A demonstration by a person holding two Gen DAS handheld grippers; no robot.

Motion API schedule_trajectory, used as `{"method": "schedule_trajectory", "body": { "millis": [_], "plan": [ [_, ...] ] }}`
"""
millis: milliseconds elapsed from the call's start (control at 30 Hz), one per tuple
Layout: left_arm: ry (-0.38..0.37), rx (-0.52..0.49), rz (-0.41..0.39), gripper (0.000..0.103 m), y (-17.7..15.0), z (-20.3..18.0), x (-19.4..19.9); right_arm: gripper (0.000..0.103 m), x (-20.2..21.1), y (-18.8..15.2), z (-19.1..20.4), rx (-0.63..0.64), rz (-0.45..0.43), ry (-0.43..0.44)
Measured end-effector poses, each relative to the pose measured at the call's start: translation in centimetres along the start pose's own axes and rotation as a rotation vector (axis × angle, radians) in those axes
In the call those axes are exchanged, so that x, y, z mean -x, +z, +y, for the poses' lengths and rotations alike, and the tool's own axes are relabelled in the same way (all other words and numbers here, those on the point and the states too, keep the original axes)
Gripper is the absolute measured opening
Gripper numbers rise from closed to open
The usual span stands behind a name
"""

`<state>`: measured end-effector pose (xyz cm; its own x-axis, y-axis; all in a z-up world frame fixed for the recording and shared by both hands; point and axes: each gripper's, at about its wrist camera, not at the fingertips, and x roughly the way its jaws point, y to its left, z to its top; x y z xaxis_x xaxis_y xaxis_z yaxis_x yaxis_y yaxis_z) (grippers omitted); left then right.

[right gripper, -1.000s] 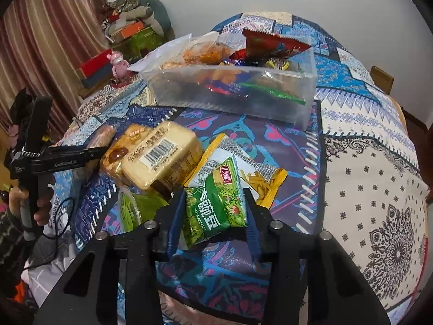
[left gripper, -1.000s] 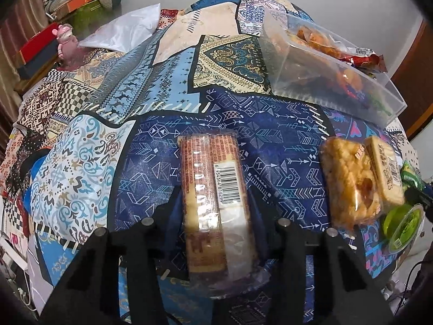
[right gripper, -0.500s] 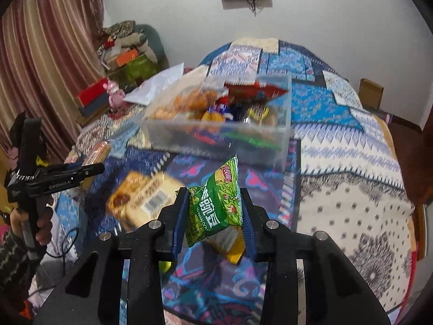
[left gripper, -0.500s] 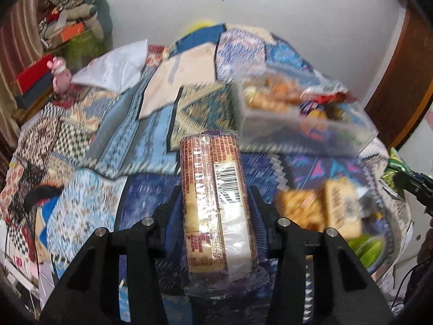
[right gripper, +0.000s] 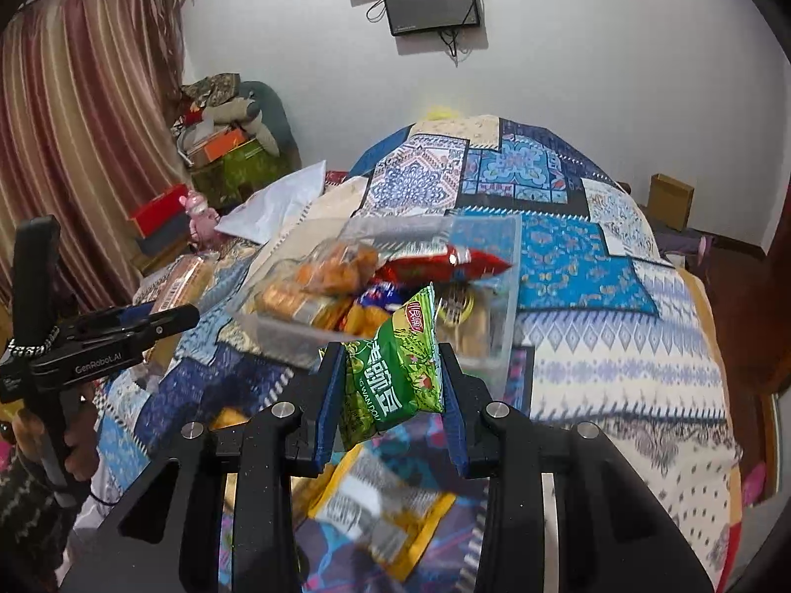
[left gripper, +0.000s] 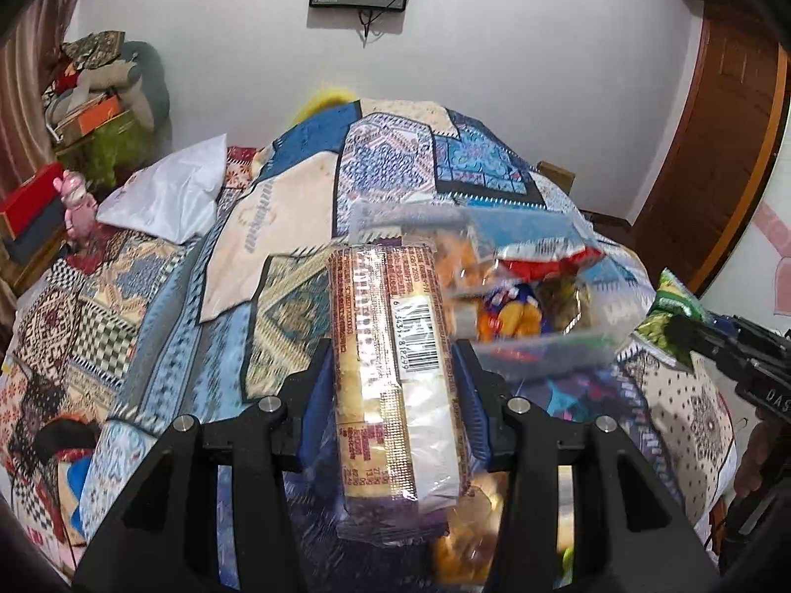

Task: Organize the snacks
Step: 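Carry the biscuit bar into the box with left while right lowers green bag in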

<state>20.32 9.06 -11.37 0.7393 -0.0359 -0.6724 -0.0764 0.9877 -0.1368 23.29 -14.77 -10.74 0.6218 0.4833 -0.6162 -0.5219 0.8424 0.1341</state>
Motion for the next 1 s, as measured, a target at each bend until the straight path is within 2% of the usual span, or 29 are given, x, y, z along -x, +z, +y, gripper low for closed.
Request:
{"method": "schedule_trajectory", "body": {
  "millis": [333,533,833,1000],
  "plan": [
    [0.004,0.006,0.013,0.046,3.1,-0.1,-4.6,0.033,-3.3,1.8,-1.6,-0.022,0.018,-0.013],
    [0.017,-0.009,0.031,0.046,4.3,-0.2,-7.4,0.033,-5.8,2.5,-0.7,0.005,0.042,0.008],
    [0.034,-0.021,0.054,0.046,4.8,-0.3,-10.7,0.032,-9.7,2.6,-0.3,0.019,0.091,0.022],
    [0.052,-0.026,0.046,0.047,4.7,-0.4,-10.8,0.034,-9.6,2.3,-0.5,0.017,0.100,0.015]
  ]
}}
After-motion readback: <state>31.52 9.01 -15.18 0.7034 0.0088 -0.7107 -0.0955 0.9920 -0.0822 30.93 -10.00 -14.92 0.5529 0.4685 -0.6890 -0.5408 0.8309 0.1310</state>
